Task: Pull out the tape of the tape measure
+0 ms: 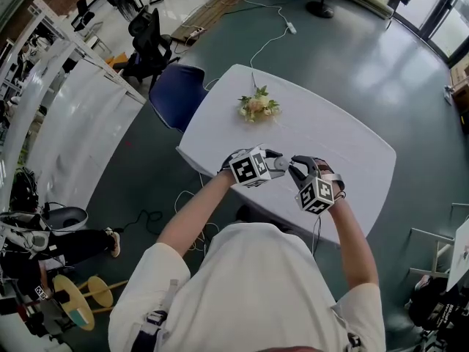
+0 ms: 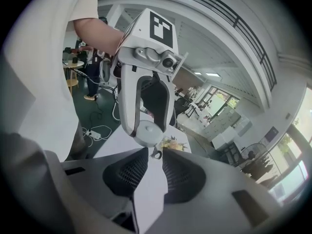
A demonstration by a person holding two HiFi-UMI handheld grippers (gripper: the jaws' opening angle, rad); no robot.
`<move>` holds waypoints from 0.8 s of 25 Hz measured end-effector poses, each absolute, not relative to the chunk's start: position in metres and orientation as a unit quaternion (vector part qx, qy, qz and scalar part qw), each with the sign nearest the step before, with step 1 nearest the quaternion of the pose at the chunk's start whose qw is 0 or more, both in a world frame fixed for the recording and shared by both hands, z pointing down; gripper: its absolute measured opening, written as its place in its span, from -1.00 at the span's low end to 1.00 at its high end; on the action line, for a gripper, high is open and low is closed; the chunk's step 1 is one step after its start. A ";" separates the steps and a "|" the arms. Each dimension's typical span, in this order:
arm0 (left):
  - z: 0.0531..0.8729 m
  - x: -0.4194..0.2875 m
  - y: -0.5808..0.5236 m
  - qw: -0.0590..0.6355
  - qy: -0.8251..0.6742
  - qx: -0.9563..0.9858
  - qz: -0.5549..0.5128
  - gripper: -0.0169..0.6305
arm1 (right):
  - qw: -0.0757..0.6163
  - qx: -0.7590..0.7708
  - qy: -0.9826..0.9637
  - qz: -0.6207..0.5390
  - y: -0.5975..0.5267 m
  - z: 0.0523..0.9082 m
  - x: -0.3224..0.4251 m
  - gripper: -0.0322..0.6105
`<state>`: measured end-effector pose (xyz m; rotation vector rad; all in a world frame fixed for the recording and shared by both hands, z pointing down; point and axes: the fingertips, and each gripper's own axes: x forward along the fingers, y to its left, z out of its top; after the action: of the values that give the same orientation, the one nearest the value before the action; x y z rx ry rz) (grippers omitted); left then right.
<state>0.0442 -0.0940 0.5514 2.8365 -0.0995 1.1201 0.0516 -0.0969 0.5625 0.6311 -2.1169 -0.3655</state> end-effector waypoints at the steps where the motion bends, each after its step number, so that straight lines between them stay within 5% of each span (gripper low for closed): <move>1: 0.553 0.043 -0.093 0.047 -0.032 0.928 0.369 -0.28 | 0.438 0.252 -0.850 -0.150 -0.096 0.562 0.051 -0.56; 20: 0.555 0.029 -0.088 0.048 -0.027 0.931 0.362 -0.28 | 0.420 0.247 -0.863 -0.136 -0.089 0.555 0.044 -0.77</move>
<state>0.0290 -0.0877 0.5549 2.8373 -0.0825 1.1024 0.0436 -0.0893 0.5552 0.6190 -2.1619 -0.3421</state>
